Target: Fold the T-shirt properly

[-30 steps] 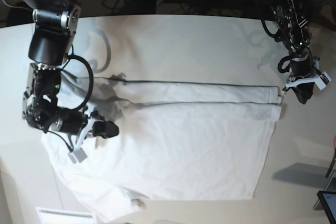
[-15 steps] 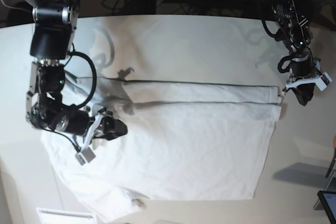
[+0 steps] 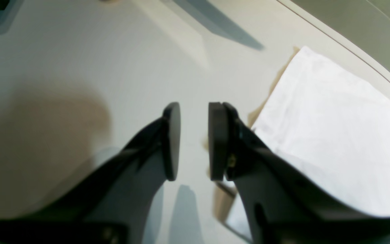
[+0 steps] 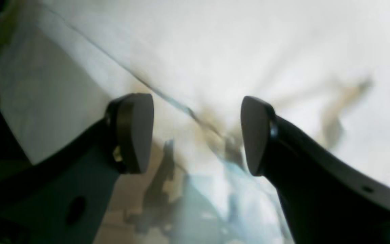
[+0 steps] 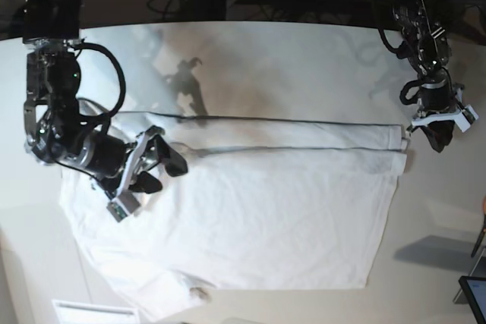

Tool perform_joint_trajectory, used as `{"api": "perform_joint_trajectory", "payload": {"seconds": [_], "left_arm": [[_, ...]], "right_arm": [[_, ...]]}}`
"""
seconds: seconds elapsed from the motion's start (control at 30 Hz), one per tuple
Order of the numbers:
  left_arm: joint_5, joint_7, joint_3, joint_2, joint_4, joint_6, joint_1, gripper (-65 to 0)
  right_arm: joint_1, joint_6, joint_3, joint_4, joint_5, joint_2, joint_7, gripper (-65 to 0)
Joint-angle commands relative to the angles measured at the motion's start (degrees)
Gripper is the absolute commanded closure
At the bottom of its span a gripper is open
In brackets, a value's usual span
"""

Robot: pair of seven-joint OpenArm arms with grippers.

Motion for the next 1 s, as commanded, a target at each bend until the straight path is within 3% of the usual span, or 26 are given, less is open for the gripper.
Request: {"api": "perform_joint_trajectory", "payload": {"seconds": [0.0, 0.13, 0.27, 0.63, 0.97], "left_arm": [[2.0, -1.6, -0.2, -0.8, 1.3, 0.0, -0.5, -14.6], [8.6, -1.6, -0.7, 0.6, 1.3, 0.0, -0.6, -14.8], [8.7, -1.6, -0.8, 0.9, 1.2, 0.0, -0.6, -14.8], [8.6, -1.6, -0.8, 1.0, 1.3, -0.1, -0.6, -14.8], [8.6, -1.6, -0.7, 1.2, 1.3, -0.1, -0.8, -14.8]], "right_arm": [[-0.5, -1.5, -0.5, 0.9, -2.7, 0.6, 0.0, -38.9], [-1.4, -3.4, -2.7, 1.5, -6.4, 0.5, 1.6, -39.2], [-1.5, -3.5, -3.1, 0.6, -7.8, 0.6, 3.2, -38.9], [-1.8, -3.1, -4.8, 0.4, -25.6, -1.2, 3.4, -38.9], [-1.7, -3.0, -5.9, -1.4, -26.4, -2.3, 4.7, -38.6]]}}
